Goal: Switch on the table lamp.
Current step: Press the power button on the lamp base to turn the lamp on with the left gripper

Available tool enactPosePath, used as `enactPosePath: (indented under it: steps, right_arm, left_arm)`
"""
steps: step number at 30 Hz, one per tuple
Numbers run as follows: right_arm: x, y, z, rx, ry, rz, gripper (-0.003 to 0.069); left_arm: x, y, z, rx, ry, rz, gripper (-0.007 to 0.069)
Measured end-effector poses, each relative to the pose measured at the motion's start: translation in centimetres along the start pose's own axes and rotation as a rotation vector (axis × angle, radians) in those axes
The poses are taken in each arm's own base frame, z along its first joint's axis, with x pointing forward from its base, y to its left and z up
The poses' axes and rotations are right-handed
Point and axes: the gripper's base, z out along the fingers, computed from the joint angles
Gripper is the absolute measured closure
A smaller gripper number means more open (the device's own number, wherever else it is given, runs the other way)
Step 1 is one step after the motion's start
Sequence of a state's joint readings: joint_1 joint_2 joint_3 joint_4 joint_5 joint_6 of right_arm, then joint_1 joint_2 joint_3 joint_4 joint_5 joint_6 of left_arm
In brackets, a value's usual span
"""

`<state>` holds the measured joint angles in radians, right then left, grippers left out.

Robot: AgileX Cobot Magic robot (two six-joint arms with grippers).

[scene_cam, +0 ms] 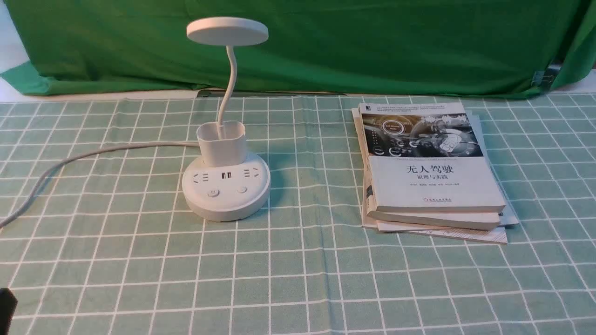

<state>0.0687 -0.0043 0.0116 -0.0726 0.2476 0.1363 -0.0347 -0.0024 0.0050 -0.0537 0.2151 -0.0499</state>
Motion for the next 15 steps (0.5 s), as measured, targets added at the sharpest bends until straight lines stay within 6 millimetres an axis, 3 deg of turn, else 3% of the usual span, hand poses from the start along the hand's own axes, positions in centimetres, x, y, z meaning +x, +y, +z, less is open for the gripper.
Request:
enactPosePath:
  steps: [15]
  right_arm:
    - [-0.01, 0.0, 0.0, 0.0, -0.001, -0.001, 0.0445]
  left_arm:
    - [0.0, 0.0, 0.0, 0.0, 0.0, 0.0, 0.0603]
